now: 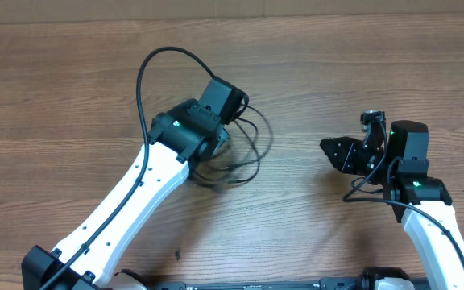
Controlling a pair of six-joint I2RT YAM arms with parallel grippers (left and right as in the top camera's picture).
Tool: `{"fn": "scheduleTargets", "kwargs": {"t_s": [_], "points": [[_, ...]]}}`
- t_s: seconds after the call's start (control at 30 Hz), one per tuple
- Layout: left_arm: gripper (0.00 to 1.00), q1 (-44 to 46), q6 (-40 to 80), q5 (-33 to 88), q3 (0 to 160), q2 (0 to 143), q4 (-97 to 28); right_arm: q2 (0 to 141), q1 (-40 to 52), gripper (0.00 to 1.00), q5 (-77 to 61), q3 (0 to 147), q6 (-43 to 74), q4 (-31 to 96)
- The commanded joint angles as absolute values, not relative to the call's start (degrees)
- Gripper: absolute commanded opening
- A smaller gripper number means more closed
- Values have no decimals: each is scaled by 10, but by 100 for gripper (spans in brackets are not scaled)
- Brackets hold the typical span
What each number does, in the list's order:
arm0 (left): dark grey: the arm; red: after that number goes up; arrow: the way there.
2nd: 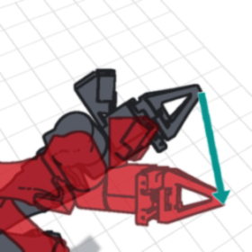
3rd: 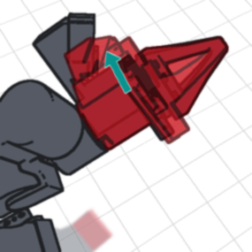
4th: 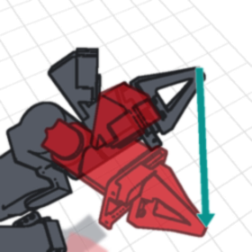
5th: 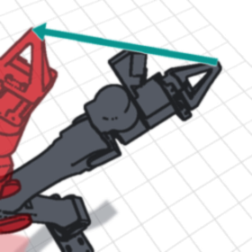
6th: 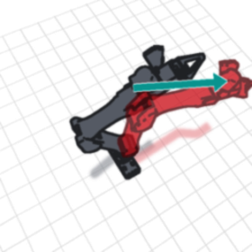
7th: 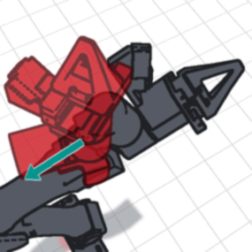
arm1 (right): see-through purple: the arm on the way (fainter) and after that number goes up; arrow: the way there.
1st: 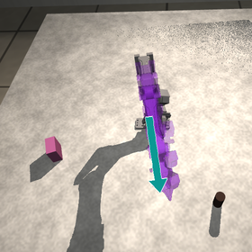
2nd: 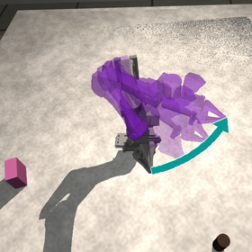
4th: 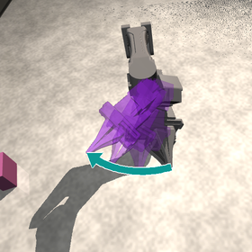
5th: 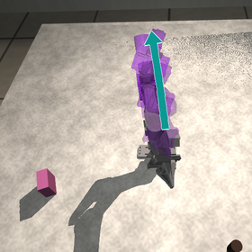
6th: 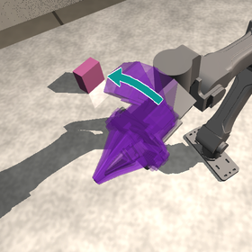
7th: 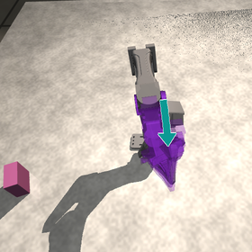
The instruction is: Untangle cables
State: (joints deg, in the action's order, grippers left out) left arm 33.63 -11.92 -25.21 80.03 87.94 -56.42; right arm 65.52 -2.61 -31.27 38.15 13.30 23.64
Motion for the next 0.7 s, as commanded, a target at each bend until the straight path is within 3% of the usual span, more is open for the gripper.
{"fn": "scheduleTargets", "kwargs": {"t_s": [0.0, 0.1, 0.43, 0.5, 0.57, 0.67], "points": [[4, 337, -115, -271, 804, 877, -558, 654, -27, 61, -348, 387, 108, 232], [4, 337, -115, -244, 804, 877, -547, 654, -27, 72, -398, 387, 84, 224], [4, 338, -115, -60, 804, 877, -469, 654, -26, 77, -466, 387, 41, 216], [10, 338, -115, -22, 804, 877, -453, 654, -26, 78, -468, 387, 40, 216], [30, 338, -115, 3, 804, 877, -441, 654, -26, 78, -468, 387, 40, 216], [37, 338, -116, 5, 804, 877, -439, 654, -26, 78, -468, 387, 40, 216]]}}
